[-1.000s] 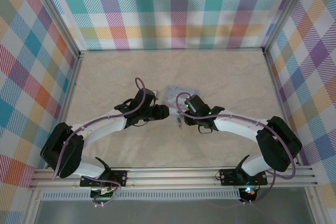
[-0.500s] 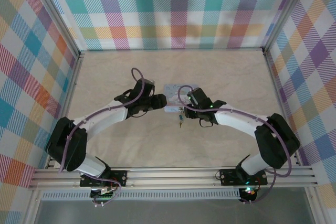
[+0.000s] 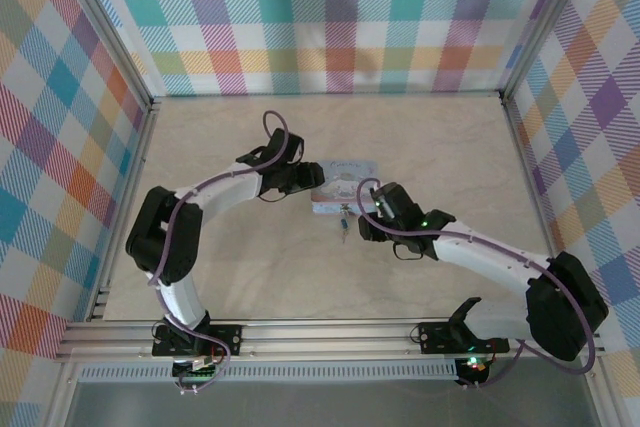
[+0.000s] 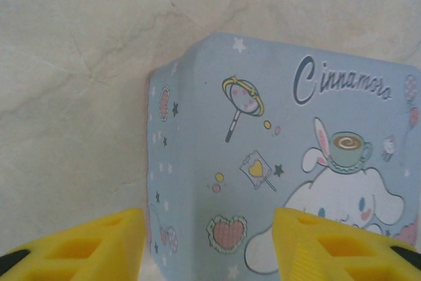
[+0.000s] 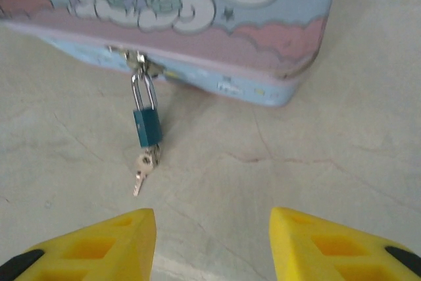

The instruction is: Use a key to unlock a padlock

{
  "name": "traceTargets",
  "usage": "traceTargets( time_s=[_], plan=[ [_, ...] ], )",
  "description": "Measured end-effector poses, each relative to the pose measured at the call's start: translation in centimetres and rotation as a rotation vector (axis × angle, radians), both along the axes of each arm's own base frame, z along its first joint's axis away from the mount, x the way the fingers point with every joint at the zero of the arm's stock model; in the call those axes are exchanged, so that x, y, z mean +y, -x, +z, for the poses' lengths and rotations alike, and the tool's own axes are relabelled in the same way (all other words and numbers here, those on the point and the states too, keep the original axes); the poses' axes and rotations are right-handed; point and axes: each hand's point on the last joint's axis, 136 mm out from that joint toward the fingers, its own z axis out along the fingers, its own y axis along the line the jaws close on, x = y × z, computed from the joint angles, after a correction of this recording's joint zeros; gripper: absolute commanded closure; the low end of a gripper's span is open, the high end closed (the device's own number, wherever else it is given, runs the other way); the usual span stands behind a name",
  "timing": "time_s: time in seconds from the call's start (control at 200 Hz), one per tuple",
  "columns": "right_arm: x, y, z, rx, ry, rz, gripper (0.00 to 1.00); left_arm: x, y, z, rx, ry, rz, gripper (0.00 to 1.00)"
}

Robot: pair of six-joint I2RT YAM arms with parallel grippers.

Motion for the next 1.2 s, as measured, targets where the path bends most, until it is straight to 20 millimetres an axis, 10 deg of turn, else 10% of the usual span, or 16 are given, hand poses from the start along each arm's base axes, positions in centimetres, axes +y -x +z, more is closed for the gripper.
traceTargets(
  time_s=[0.435, 1.2],
  plan=[
    [2.1, 1.5, -4.2, 0.074, 0.066, 0.073, 0.54, -0.7, -1.2, -0.9, 0.034, 0.010, -0.029, 0.65],
    [5.8, -1.8, -6.6, 0.060, 0.113, 0.074, 0.69, -0.9, -1.1, -0.9, 0.048, 0.031, -0.041, 0.68]
  ],
)
